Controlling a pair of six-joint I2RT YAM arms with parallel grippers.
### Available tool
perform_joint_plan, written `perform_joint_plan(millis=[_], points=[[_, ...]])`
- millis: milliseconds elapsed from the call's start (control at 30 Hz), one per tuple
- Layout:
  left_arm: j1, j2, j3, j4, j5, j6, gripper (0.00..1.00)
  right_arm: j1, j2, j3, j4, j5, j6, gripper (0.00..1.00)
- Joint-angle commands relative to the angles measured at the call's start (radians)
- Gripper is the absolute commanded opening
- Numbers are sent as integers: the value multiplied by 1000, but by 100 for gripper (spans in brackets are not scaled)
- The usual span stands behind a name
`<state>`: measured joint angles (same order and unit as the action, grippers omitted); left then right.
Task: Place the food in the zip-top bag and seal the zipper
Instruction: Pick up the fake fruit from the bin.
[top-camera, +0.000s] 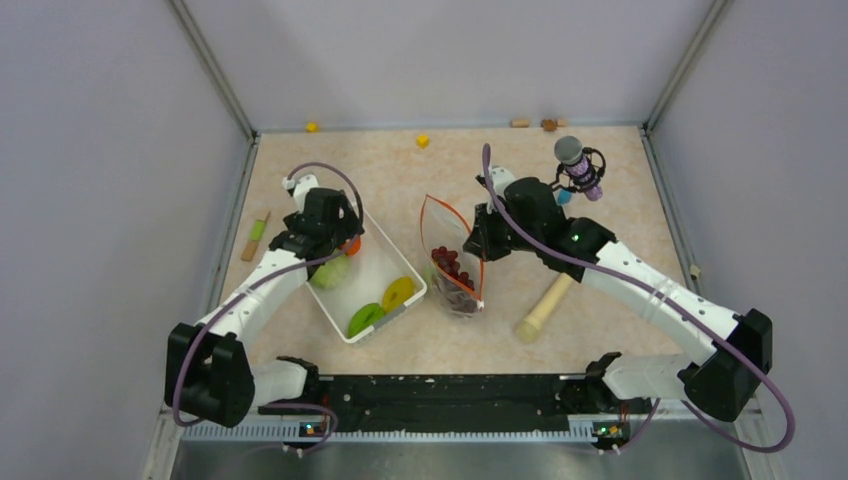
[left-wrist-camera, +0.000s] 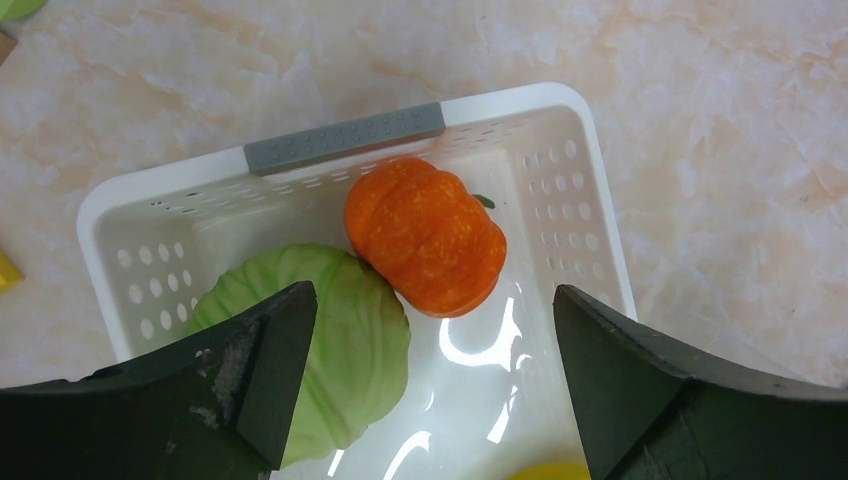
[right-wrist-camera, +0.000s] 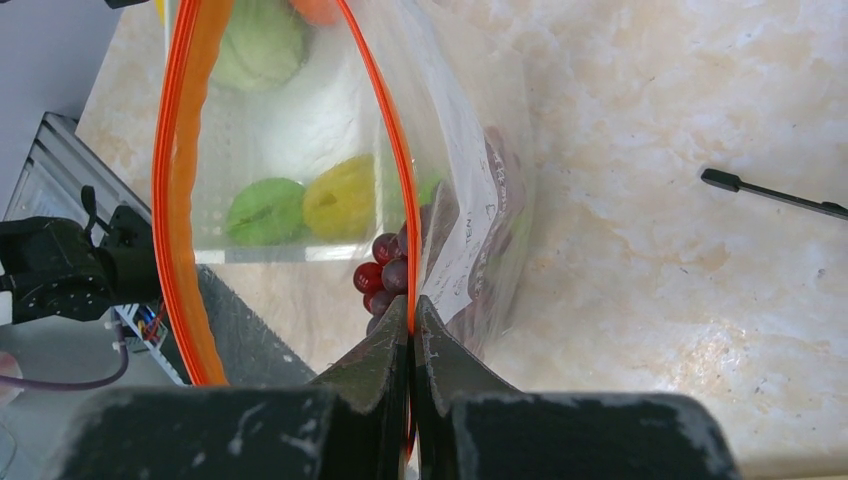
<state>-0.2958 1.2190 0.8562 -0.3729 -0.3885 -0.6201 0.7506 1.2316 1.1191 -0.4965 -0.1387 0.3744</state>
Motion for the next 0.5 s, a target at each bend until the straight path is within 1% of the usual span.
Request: perform_joint_plan(millis=[0, 167, 333, 467], points=[[19, 29, 15, 102, -5, 27, 93, 6, -20, 10, 15, 19, -13, 0], [35, 59, 11, 129, 9, 35, 91, 7, -26, 10, 12, 25, -13, 0], [40, 126, 21, 117, 36, 39, 86, 6, -21, 12, 12, 18, -13, 0], [41, 174, 41, 91, 29, 32, 83, 6, -22, 11, 12, 24, -12, 0]])
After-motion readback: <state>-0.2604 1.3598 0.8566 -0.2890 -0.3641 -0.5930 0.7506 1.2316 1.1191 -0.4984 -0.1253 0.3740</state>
